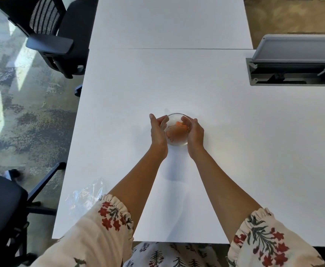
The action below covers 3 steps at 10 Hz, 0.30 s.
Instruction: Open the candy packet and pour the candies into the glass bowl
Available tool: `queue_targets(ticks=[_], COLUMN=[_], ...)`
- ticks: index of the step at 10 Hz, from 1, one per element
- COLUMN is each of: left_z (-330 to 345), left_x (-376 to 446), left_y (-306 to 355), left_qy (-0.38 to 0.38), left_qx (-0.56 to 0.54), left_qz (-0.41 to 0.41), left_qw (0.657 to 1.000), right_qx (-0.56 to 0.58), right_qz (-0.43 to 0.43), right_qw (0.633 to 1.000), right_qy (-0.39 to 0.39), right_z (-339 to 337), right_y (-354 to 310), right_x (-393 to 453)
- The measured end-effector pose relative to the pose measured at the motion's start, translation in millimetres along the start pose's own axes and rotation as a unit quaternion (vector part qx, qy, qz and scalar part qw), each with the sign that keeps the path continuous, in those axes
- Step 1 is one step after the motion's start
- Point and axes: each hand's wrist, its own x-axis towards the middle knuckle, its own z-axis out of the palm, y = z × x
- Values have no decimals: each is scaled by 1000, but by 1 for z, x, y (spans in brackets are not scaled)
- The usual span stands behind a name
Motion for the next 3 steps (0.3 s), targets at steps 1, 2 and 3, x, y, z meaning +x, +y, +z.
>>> queue_targets(ticks=[1,2,3], left_z=[0,0,-6], left_x=[-2,-6,-13], left_y=[-2,-2,-1], left_qy=[-10,-4,58], left_qx=[47,68,146], left_qz=[13,16,113], left_qw=[999,998,981], right_qx=[-55,-130,-229], right_qz=[-25,-90,-240], right_qw=[998,987,938], right_qy=[-1,29,98], right_z=[-1,-3,-5], right_y=[-2,-4,-8], right_x=[-1,-6,-12])
